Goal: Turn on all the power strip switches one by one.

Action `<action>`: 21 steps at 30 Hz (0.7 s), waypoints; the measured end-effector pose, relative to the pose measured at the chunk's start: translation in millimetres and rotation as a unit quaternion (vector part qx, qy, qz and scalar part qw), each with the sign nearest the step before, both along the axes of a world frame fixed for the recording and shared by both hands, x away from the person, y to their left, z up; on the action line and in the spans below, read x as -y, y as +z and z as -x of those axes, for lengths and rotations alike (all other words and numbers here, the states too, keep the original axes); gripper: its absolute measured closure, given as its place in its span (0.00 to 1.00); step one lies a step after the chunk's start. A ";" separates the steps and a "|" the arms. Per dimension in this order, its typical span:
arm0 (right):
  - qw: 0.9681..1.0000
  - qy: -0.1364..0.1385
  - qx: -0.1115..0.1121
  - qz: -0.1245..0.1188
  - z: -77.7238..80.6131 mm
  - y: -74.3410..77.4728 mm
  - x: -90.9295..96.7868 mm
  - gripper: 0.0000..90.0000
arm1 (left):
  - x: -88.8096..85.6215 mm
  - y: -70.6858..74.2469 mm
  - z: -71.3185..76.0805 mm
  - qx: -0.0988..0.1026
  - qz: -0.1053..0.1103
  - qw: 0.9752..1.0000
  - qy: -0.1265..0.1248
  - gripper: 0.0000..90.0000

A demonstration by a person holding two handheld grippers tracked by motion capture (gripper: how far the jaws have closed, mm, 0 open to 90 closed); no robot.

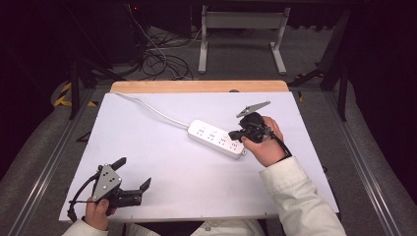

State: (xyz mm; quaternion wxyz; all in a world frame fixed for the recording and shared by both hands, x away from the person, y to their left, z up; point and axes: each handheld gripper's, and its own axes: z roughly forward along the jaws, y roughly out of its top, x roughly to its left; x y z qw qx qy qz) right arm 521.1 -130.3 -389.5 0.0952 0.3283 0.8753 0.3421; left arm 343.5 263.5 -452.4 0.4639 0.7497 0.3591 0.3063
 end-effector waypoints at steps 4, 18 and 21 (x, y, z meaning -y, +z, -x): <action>0.999 -0.014 -0.016 0.030 -12.8 -5.7 -0.3 1.00 | 0.0 0.0 0.1 0.000 0.000 1.000 0.000 0.02; 0.991 -0.047 -0.074 0.100 -43.4 -27.3 -9.7 1.00 | 0.3 -0.4 -0.1 -0.003 0.002 1.000 0.000 0.02; 0.989 -0.051 -0.081 0.110 -46.8 -30.9 -11.6 1.00 | 0.3 -0.4 -0.1 -0.004 0.001 1.000 -0.001 0.02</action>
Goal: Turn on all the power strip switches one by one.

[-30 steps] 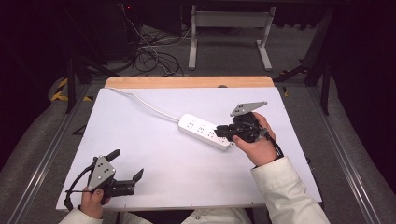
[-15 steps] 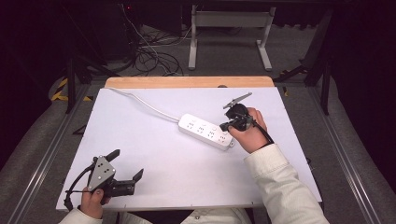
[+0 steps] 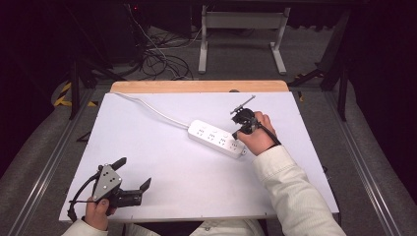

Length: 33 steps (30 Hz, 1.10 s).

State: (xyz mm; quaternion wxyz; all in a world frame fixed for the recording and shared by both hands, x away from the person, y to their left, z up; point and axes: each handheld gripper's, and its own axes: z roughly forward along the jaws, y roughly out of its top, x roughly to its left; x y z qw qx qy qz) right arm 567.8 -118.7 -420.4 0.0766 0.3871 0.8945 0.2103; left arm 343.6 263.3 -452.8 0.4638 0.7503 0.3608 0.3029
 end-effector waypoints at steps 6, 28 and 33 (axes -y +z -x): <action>1.000 -0.006 -0.013 0.014 -4.3 -5.1 -1.0 1.00 | 0.0 0.0 0.0 0.000 0.000 1.000 0.000 0.02; 0.998 -0.003 0.013 0.058 2.8 -7.6 -11.6 1.00 | -0.6 0.7 0.7 0.003 -0.002 1.000 0.000 0.02; 0.999 -0.012 -0.001 0.046 -0.8 -8.1 -9.0 1.00 | -1.0 1.2 1.2 0.005 -0.002 1.000 0.002 0.02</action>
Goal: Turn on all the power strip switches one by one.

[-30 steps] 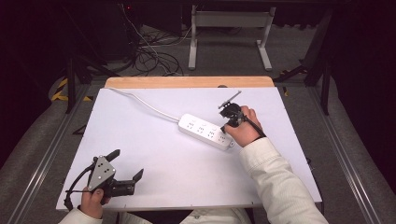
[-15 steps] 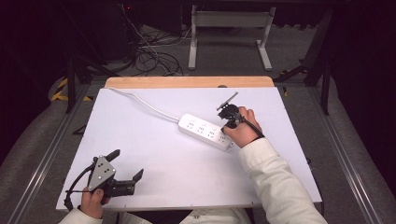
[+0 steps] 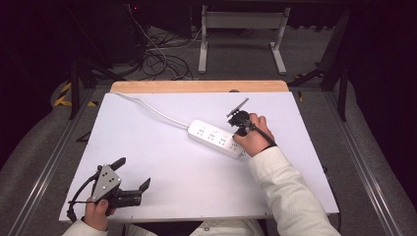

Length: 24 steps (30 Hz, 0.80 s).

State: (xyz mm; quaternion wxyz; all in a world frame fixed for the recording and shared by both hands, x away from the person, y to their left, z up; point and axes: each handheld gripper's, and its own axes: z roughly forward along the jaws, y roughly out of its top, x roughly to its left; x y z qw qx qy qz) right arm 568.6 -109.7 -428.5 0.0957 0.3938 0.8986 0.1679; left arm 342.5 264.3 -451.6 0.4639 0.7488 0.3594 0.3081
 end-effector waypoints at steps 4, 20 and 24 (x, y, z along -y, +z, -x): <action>1.000 -0.004 -0.013 -0.015 -2.9 -1.2 3.0 1.00 | -0.2 -0.1 -0.3 0.000 0.000 1.000 -0.002 0.02; 0.995 0.019 0.034 -0.087 9.0 26.7 3.9 1.00 | -0.7 0.6 -0.2 -0.002 0.004 1.000 0.001 0.02; 0.995 0.026 0.044 -0.083 8.9 33.1 1.1 1.00 | 0.1 0.6 0.3 0.000 0.003 1.000 -0.001 0.02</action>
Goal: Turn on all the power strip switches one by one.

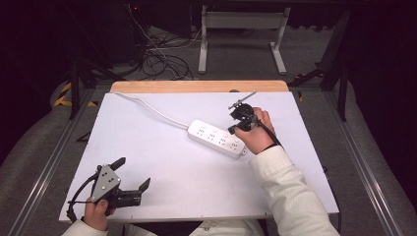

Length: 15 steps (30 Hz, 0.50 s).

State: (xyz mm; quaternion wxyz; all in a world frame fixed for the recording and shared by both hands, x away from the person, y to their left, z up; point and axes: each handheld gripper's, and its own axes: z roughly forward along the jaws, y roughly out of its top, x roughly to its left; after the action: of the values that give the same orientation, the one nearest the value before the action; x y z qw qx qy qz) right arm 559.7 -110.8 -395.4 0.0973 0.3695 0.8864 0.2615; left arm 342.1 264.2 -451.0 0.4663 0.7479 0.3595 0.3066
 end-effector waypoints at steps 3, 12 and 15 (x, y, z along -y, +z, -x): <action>1.000 0.006 0.002 -0.003 -2.1 2.9 -2.8 1.00 | -0.6 0.0 -0.7 0.001 -0.003 1.000 0.001 0.02; 1.000 0.012 0.007 0.008 -8.9 -4.4 -13.7 1.00 | -0.5 -0.5 -0.7 -0.001 0.001 1.000 0.000 0.02; 1.000 0.016 0.010 0.012 -13.6 -9.9 -15.7 1.00 | -0.3 -0.5 -0.7 -0.001 0.001 1.000 0.000 0.02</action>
State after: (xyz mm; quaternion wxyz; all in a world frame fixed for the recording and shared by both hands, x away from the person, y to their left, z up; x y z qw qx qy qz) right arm 573.3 -95.1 -405.3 0.1061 0.3518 0.8941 0.2559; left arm 342.8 264.6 -451.5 0.4664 0.7479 0.3605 0.3053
